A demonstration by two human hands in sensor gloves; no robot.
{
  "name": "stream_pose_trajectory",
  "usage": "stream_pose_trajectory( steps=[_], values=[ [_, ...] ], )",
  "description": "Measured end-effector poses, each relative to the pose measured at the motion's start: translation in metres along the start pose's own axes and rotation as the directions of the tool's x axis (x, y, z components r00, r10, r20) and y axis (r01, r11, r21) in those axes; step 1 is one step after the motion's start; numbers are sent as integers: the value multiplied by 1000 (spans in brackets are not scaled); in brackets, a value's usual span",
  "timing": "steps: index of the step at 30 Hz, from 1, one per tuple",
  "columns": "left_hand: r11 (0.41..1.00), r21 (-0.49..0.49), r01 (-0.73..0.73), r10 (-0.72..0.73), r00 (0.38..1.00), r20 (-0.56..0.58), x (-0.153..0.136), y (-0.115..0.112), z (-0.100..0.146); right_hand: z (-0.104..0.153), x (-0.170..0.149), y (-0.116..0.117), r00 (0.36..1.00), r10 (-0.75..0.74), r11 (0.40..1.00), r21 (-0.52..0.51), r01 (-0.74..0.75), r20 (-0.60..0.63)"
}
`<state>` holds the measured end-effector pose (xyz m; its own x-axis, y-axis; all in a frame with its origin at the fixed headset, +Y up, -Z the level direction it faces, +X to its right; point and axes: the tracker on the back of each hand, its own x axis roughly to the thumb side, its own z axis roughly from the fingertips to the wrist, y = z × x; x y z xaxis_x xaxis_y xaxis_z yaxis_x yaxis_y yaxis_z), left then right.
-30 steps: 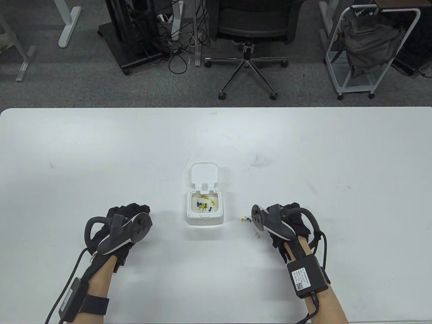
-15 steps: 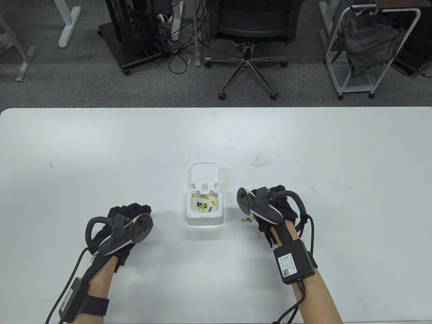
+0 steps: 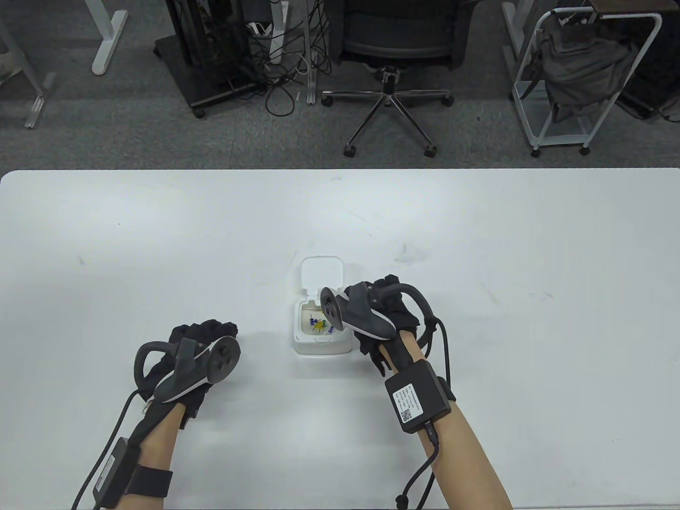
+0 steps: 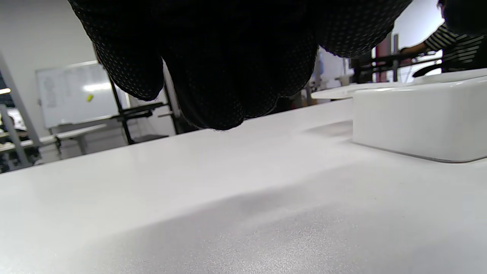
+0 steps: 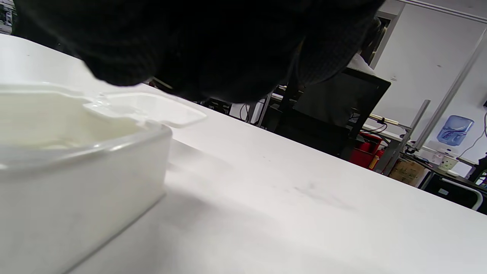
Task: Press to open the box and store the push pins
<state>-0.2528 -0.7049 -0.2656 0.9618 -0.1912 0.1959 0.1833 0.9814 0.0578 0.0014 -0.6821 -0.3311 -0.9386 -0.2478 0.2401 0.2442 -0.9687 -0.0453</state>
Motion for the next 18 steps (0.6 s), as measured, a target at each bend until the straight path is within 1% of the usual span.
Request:
stream_pose_trajectory(
  steps=[9,13,18],
  values=[
    [1000,-1,1,-1,1000,5,2,-1,1,-9,22,-1,999,6,1000,-9,-6,31],
    [1000,-2,0,0,1000,6,2,-1,1,-10,25,1,1000,-8,1000,0,8,29],
    [1000,1,1,-1,1000,5,2,-1,1,-8,22,2,1000,-15,1000,6,14,27]
  ],
)
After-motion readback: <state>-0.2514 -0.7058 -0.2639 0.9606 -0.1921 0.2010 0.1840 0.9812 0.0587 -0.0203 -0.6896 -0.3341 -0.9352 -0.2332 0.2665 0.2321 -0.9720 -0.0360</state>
